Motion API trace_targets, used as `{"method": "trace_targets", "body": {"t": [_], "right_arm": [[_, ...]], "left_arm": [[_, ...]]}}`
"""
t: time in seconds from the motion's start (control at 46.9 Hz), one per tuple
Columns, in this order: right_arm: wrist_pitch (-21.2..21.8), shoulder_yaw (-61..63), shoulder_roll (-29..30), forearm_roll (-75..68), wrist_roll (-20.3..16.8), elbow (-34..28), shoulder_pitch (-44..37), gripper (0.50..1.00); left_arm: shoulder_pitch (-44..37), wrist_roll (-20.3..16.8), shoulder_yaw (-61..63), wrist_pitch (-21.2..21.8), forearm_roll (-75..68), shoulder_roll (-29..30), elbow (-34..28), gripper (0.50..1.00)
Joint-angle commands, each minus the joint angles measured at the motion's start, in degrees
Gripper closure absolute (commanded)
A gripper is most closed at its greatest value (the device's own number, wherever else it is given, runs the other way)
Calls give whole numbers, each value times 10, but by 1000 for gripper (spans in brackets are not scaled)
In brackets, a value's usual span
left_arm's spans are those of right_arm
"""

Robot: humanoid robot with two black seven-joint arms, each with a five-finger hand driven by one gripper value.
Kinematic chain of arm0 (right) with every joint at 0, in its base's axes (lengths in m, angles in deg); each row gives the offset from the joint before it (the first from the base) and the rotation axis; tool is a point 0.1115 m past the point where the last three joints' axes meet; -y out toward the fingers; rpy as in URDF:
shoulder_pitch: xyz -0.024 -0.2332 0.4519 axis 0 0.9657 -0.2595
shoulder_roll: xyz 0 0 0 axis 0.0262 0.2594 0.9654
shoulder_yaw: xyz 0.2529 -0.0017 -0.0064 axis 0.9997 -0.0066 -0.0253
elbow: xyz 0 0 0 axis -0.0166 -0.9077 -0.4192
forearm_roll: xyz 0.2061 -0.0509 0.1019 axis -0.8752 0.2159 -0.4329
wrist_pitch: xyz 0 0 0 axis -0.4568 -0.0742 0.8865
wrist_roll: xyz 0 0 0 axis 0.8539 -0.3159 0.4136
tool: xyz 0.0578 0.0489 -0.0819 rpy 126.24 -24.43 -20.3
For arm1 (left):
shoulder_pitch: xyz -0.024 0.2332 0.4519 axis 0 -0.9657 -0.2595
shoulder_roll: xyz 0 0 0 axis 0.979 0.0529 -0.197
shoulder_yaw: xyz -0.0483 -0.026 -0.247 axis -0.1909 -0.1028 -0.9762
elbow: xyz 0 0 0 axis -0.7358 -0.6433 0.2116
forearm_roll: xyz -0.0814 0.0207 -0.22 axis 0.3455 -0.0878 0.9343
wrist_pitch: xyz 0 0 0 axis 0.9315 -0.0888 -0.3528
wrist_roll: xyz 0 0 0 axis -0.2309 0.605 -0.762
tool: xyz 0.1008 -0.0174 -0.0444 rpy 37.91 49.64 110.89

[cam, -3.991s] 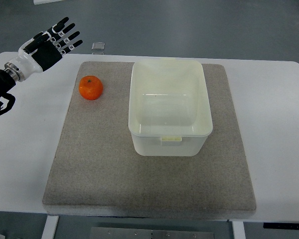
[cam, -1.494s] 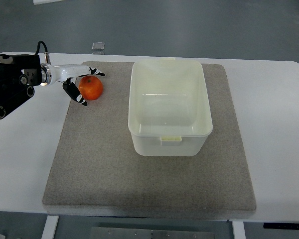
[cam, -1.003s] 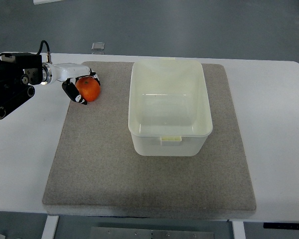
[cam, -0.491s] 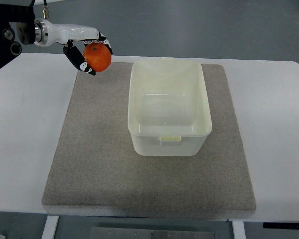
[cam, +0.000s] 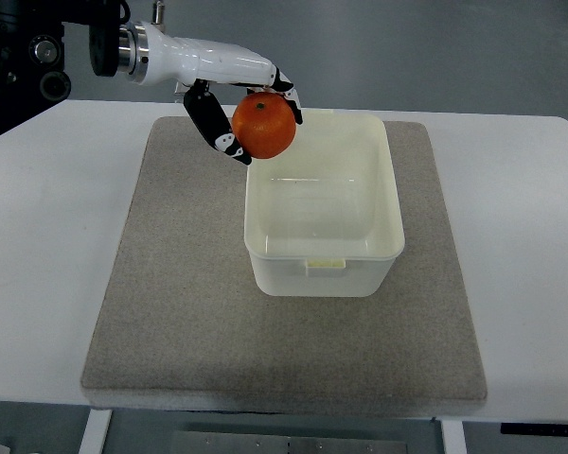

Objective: Put orange in box with left hand
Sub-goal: 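Lift the orange with the left hand and carry it over the box, then lower the orange into the box and open the left hand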

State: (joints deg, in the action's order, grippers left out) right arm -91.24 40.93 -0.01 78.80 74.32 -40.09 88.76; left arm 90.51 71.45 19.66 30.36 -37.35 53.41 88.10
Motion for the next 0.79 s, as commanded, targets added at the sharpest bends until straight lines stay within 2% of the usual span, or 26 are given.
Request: {"method": "trace_targets", "body": {"t": [0.0,0.149,0.598,0.683,0.747,0.768], "right_arm": [[0,0,0,0,0,0,0,568],[0,0,0,0,0,0,0,568],[0,0,0,0,0,0,0,568],[0,0,0,0,0,0,0,568],[0,0,0,0,0,0,0,568],[0,0,0,0,0,0,0,568]], "left_arm": [[-9,3,5,4,-26,-30,-8,1000],[-31,4,8,6,-94,-73,-28,1000],[-66,4,7,22,-146,-166,-121,1000],[-69,4,7,37,-146,-170,-123,881],[-69,4,6,47,-144,-170,-123,746],[-69,4,6,50,-144,-170,-123,720]]}}
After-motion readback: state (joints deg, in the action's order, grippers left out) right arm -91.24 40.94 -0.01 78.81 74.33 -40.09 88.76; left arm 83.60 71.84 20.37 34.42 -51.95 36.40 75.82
